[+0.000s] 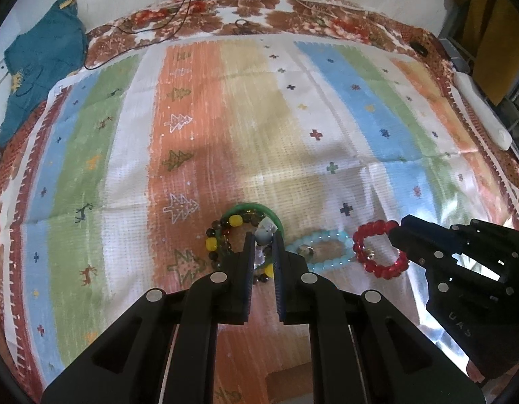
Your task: Organize jewelry
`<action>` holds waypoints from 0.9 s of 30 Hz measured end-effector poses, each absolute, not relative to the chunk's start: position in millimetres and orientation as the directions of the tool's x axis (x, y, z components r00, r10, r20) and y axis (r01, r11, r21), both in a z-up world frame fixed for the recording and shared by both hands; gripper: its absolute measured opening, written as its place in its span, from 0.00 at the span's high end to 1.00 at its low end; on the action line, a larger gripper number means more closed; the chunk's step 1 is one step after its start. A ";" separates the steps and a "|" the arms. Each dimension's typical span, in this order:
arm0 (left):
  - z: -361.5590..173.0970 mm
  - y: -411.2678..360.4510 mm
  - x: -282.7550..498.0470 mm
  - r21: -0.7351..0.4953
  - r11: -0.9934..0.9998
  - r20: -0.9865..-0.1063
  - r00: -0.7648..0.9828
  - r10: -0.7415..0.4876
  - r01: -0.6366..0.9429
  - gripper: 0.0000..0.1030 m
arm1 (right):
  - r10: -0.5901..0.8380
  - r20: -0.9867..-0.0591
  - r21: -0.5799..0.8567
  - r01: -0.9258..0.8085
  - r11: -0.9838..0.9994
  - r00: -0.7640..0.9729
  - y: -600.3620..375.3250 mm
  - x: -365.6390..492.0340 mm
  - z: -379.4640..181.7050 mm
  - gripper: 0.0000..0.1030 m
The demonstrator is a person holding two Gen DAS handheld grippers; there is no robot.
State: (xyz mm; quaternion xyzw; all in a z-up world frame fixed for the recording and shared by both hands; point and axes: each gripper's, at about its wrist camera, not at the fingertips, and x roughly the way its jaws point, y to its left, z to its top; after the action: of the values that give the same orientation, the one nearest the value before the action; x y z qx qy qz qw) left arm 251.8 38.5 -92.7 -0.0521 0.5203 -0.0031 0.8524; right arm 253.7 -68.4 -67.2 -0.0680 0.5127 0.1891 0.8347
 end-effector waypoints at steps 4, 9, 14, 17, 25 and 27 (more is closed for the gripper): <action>-80.8 33.6 244.6 -0.074 0.997 -0.876 0.480 -0.048 -0.035 0.90 | 0.225 -0.871 0.038 -0.396 0.917 0.437 -68.0 245.6 -56.5 0.86; -66.6 26.0 236.7 -0.056 0.998 -0.860 0.508 -0.046 -0.004 0.90 | 0.208 -0.856 -0.002 -0.407 0.913 0.472 -67.4 235.1 -44.8 0.86; -53.5 23.8 224.8 -0.063 0.998 -0.845 0.531 -0.058 0.009 0.90 | 0.210 -0.840 -0.031 -0.429 0.903 0.501 -66.5 223.5 -33.7 0.86; -47.7 22.8 216.9 -0.066 0.998 -0.833 0.550 -0.064 0.016 0.90 | 0.222 -0.833 -0.028 -0.441 0.897 0.506 -66.8 217.9 -29.6 0.86; -29.5 14.3 190.5 -0.111 0.991 -0.802 0.582 -0.132 0.071 0.90 | 0.231 -0.820 -0.037 -0.452 0.891 0.524 -68.4 201.6 -18.3 0.86; -26.3 11.8 184.4 -0.115 0.990 -0.796 0.588 -0.140 0.080 0.90 | 0.233 -0.814 -0.045 -0.458 0.888 0.532 -68.1 196.0 -14.5 0.86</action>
State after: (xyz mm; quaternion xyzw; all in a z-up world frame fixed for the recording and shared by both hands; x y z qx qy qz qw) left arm 184.4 11.8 -26.3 -0.0333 0.4494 -0.0618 0.8906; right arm 196.0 -68.1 -14.5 -0.1276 0.4407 0.1993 0.8659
